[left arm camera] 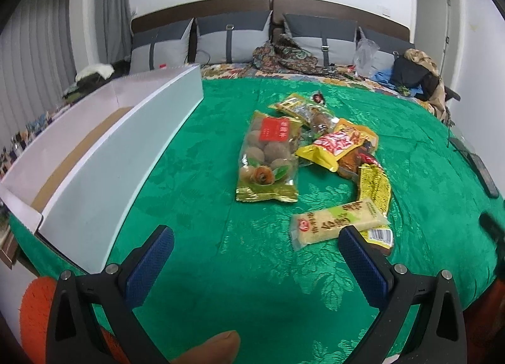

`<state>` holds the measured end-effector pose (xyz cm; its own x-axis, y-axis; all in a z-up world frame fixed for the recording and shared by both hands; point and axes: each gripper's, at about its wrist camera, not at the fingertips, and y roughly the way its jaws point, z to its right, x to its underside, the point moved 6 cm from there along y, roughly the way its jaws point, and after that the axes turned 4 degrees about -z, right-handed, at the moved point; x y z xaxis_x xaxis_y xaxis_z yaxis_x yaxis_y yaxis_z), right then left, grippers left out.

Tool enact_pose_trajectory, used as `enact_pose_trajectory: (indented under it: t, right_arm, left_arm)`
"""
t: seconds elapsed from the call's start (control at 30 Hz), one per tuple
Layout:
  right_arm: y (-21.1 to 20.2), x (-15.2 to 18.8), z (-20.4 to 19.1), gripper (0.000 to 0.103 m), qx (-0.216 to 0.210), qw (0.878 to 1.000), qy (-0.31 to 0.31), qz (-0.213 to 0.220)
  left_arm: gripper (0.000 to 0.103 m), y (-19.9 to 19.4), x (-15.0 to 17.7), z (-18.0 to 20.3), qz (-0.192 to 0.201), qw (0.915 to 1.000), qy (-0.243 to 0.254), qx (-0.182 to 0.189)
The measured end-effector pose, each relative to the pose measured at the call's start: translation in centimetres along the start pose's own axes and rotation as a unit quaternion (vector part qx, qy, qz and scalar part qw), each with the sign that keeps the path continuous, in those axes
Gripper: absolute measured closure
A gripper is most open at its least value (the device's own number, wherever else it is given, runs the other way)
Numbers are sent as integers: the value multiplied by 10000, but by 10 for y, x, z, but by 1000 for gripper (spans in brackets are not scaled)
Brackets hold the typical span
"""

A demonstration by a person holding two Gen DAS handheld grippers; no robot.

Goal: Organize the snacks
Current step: 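Move the left tool toward the cream pastry bar while the right tool approaches the yellow packet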

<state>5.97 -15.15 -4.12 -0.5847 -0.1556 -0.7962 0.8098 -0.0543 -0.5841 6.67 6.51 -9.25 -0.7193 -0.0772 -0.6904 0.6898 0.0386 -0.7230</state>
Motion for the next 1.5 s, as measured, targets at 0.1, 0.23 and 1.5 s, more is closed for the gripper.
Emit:
enact_pose_trajectory:
  t: [0.1, 0.23, 1.5]
  right_arm:
    - [12, 10, -12, 10, -393, 9984, -71, -395]
    - [28, 20, -46, 10, -988, 9901, -366, -923]
    - [97, 41, -35, 9, -942, 9750, 57, -2014]
  left_arm:
    - [0, 7, 2, -11, -178, 9997, -142, 98]
    - [0, 12, 4, -18, -275, 9990, -295, 187]
    - [0, 51, -10, 89, -937, 9538, 2716, 873]
